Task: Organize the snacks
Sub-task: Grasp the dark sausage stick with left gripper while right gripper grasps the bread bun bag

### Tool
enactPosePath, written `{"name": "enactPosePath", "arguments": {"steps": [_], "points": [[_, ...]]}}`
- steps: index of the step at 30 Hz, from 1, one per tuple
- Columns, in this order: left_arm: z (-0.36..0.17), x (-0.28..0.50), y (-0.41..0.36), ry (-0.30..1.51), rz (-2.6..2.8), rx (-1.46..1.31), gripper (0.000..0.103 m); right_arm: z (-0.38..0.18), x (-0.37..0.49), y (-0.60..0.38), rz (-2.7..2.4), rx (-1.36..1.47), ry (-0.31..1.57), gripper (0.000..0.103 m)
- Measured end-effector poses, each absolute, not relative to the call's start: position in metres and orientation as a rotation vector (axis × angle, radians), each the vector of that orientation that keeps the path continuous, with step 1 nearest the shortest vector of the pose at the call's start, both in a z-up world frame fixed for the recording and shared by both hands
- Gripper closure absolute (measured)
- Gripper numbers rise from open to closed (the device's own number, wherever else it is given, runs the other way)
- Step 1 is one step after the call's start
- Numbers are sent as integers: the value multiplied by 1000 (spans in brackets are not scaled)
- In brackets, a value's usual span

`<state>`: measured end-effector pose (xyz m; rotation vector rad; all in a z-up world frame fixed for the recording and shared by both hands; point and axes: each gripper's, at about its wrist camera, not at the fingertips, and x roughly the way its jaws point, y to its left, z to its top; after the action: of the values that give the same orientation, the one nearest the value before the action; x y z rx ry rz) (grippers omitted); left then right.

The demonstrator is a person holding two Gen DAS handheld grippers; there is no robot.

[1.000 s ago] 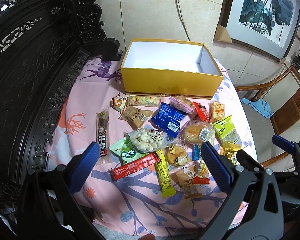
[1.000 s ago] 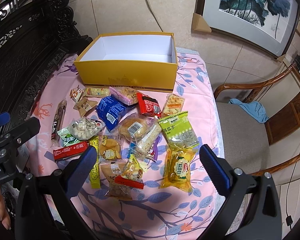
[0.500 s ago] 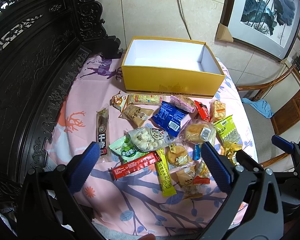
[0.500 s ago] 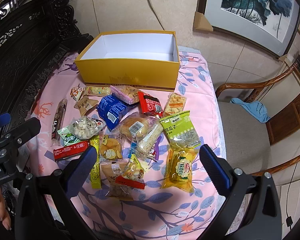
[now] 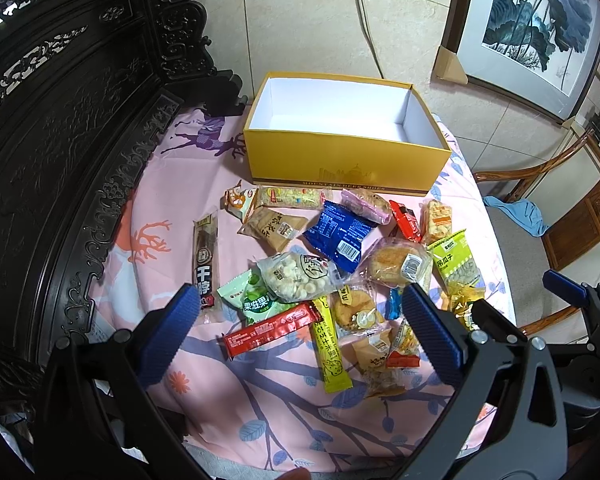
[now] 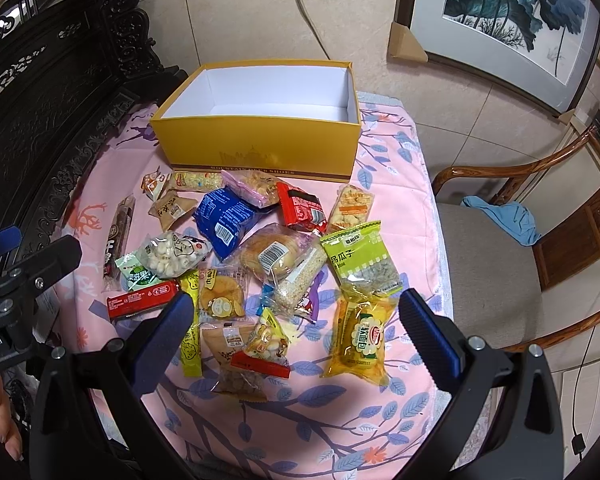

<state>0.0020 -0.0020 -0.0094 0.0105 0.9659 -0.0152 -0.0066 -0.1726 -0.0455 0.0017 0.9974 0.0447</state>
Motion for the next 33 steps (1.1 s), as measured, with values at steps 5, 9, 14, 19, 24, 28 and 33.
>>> {"name": "enactPosePath", "arguments": {"steps": [5, 9, 14, 19, 24, 28, 33], "points": [[-9, 2, -2, 966, -15, 11, 2, -46, -7, -172, 44, 3, 999, 1], [-9, 2, -2, 963, -17, 10, 2, -46, -6, -173, 44, 3, 999, 1], [-12, -3, -3, 955, -21, 8, 2, -47, -6, -173, 57, 14, 1005, 1], [-9, -5, 1, 944, -32, -13, 2, -50, -5, -174, 90, 50, 1030, 1], [-4, -12, 13, 934, -26, -43, 2, -65, 20, -164, 249, -3, 991, 1], [-1, -11, 20, 926, 21, 28, 2, -102, 61, -148, 393, -116, 1048, 1], [1, -6, 52, 922, 109, 29, 2, -144, 102, -141, 436, -207, 1144, 1]]}}
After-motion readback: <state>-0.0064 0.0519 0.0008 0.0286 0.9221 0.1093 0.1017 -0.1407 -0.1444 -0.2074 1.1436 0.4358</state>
